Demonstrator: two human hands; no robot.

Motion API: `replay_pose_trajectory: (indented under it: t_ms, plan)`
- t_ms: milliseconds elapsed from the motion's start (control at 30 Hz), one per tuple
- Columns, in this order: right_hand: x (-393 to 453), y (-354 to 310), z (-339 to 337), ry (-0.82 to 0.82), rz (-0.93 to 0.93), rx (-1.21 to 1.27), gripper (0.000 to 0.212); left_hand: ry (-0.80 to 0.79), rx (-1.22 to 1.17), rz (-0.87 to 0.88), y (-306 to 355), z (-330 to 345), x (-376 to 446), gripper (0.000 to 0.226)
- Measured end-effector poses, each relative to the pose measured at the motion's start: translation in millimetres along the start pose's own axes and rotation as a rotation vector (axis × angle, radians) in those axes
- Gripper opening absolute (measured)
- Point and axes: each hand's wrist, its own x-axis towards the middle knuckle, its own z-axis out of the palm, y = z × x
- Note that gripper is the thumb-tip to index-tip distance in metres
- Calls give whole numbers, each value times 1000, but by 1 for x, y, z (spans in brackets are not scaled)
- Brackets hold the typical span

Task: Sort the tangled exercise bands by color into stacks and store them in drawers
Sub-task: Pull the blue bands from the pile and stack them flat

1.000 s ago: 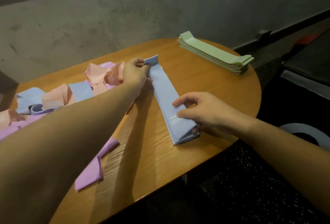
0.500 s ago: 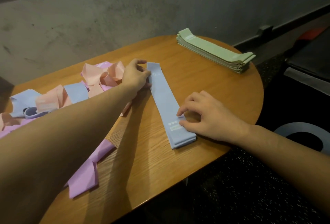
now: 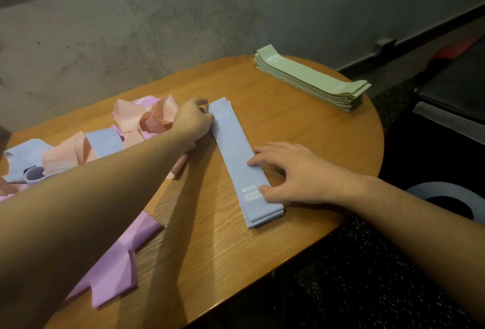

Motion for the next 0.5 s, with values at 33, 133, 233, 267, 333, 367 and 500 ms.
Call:
replay_pose_trajectory:
  t_ms: [33, 133, 233, 267, 333, 367, 500]
  plan:
    - [1, 0, -1, 0, -8, -7, 61, -22, -46, -22, 0, -1, 1, 47]
    - [4, -1, -4, -10, -25, -40, 60, -43, -107, -31, 3, -6, 4, 45]
    - [5, -2, -8, -16, -24, -33, 55, -42, -92, 12, 8, -9, -2, 41]
    - [6, -3, -8, 9, -15, 3, 52, -39, -93, 33, 9, -11, -4, 40]
    - [7, -4, -9, 76, 4, 86, 44, -18, -59, 96, 10, -16, -12, 37]
    - [8, -6, -8, 104, 8, 109, 41, -8, -35, 135, 10, -20, -17, 36]
    - [13, -21, -8, 210, 10, 132, 27, 21, 45, 306, 2, -43, -49, 28]
